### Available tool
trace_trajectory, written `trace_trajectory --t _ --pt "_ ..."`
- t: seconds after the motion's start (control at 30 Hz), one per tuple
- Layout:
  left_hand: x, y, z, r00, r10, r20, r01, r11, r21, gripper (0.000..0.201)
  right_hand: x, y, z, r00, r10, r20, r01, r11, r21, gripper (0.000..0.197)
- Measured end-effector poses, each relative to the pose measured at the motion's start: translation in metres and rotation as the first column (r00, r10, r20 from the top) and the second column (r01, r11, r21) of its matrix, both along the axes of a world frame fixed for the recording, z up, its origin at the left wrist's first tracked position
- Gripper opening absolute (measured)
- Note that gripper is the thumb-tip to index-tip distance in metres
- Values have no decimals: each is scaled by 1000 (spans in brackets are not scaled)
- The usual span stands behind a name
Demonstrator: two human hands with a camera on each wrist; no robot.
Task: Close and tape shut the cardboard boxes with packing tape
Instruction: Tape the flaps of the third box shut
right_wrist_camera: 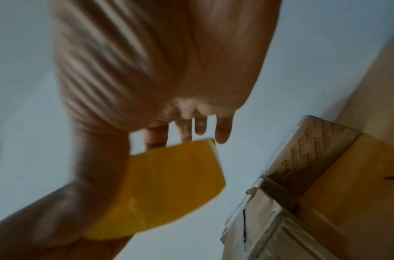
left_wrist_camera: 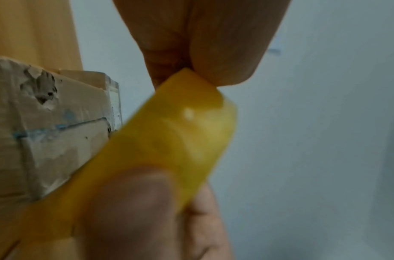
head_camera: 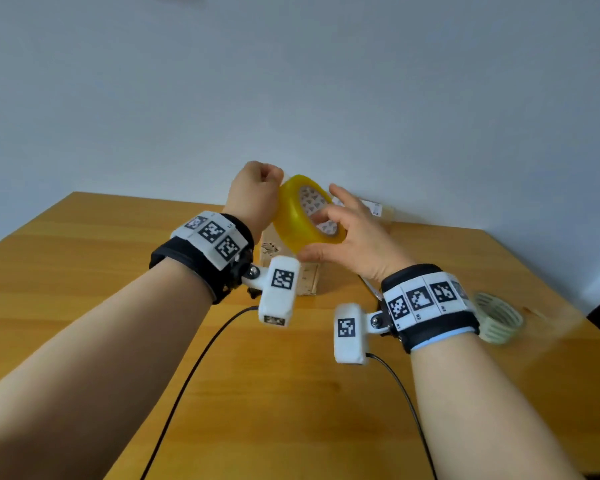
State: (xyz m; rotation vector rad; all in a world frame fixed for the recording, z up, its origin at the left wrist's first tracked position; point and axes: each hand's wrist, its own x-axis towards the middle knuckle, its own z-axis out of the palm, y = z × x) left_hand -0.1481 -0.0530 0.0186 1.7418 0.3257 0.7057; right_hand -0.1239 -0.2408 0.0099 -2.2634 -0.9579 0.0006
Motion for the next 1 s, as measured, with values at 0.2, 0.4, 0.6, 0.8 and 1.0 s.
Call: trace_trajectory --t 0.2,0.4,0.6,0.8,1.0 --pt "-5 32 5 996 -64 -62 49 974 -222 21 9 24 14 992 17 -126 15 968 249 37" --pt "-8 66 0 994 -44 -97 0 912 -411 16 25 36 47 996 -24 91 41 982 -183 59" --pt "-10 72 -34 943 -163 -290 -4 867 -498 30 42 39 31 920 -214 328 232 973 -14 50" --pt "-6 69 -44 921 -197 -337 -107 703 -703 22 39 44 -4 892 -297 342 248 952 179 60" --pt "-6 65 -64 869 -307 -388 -58 716 -696 32 41 42 -10 768 -341 542 198 931 306 59"
